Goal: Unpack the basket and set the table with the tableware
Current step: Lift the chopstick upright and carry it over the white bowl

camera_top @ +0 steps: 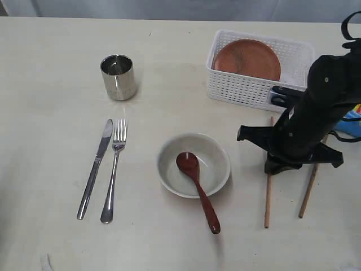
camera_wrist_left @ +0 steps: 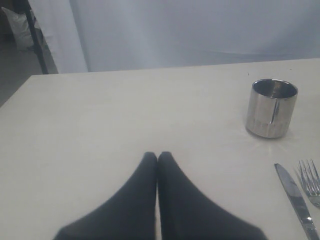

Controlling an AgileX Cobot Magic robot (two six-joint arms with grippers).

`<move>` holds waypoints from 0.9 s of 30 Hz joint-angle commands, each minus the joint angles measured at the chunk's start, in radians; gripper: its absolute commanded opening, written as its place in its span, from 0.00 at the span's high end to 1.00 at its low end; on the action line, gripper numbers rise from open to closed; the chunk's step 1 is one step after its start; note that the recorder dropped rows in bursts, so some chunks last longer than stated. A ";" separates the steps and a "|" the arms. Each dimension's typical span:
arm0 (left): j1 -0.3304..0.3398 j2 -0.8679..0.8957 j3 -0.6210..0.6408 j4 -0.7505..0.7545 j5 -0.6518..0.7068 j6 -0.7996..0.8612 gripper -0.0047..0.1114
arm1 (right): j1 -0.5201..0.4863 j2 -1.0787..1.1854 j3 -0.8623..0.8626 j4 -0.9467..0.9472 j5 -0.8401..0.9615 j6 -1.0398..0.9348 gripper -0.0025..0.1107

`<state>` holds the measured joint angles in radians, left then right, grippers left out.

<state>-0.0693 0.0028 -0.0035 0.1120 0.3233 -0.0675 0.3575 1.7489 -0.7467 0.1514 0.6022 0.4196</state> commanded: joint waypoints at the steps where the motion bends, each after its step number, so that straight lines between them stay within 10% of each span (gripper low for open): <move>1: 0.002 -0.003 0.003 -0.011 -0.001 0.000 0.96 | -0.003 -0.093 0.037 -0.017 0.039 -0.026 0.98; 27: 0.002 -0.003 0.003 -0.011 -0.001 0.000 0.96 | 0.381 -0.223 -0.221 0.145 0.197 -0.075 0.98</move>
<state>-0.0693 0.0028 -0.0035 0.1120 0.3233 -0.0675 0.7253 1.4969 -0.9618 0.2944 0.7897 0.3195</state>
